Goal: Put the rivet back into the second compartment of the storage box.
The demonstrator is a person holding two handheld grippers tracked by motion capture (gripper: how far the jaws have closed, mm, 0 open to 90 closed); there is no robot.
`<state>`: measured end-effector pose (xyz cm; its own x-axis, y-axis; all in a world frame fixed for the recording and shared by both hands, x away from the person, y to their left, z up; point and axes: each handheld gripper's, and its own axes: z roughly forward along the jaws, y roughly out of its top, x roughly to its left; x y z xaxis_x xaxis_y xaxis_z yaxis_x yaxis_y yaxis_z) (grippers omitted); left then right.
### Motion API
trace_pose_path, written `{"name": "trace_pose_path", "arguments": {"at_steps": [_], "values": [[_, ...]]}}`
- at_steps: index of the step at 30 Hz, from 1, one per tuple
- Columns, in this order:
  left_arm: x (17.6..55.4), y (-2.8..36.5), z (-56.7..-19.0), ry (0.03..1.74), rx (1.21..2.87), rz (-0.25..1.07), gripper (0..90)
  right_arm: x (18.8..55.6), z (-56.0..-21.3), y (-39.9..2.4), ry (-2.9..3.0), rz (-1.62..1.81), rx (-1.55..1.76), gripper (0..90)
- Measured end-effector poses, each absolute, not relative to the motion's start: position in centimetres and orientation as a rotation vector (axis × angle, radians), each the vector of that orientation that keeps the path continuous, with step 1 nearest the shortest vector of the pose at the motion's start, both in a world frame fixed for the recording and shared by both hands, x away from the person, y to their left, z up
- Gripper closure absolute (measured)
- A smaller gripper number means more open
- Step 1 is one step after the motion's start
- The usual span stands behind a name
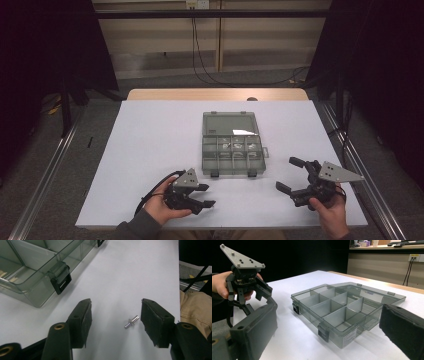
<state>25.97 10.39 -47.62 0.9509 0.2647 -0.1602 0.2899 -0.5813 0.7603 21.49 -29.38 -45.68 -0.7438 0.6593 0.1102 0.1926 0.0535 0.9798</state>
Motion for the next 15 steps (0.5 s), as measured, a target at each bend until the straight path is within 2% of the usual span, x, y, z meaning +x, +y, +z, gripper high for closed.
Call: {"name": "trace_pose_path", "arguments": {"at_steps": [11, 15], "values": [[25.47, 9.74, -48.23, 0.354, 2.248, -0.065, 56.6, 21.48, -45.65, -29.35, 1.973, 1.733, 0.850, 1.1], [25.47, 9.75, -48.26, 0.359, 2.247, -0.066, 67.4, 21.48, -45.67, -29.38, 1.970, 1.734, 0.854, 1.1]]}}
